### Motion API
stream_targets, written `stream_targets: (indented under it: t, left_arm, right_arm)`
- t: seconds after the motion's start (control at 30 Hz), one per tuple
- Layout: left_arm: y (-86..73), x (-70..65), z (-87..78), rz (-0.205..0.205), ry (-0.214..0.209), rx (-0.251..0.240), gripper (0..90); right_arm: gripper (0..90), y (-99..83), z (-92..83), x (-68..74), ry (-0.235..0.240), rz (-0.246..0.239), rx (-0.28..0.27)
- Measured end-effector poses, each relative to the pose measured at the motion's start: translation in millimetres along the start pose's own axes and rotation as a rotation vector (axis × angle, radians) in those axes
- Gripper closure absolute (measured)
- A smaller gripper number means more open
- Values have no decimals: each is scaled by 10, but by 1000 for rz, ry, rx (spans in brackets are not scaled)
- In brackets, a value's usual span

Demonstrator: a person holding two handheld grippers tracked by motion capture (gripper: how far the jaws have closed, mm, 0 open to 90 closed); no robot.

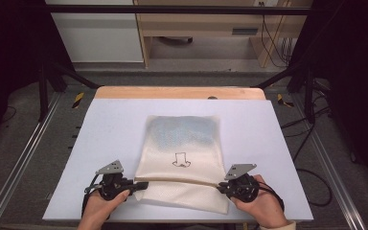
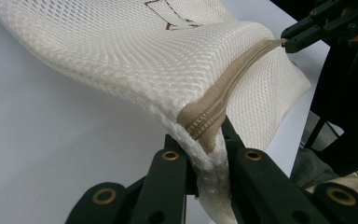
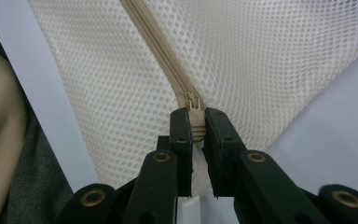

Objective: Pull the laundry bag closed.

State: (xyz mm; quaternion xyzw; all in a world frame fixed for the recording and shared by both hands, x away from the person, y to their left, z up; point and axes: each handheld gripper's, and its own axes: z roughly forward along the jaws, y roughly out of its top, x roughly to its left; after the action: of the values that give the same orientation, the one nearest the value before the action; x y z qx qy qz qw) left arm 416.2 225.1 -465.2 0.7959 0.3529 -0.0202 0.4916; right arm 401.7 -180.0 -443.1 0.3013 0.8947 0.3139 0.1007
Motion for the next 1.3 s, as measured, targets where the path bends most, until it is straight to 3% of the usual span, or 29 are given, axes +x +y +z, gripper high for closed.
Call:
stream_targets:
  t: [1.13,1.3]
  left_arm:
    - [-2,-1,6,0,2,12,847]
    - [-7,-32,15,15,16,19,836]
  right_arm:
    - [818,-147,-44,-79,-16,42,26]
    - [816,-155,-43,-94,-16,53,32]
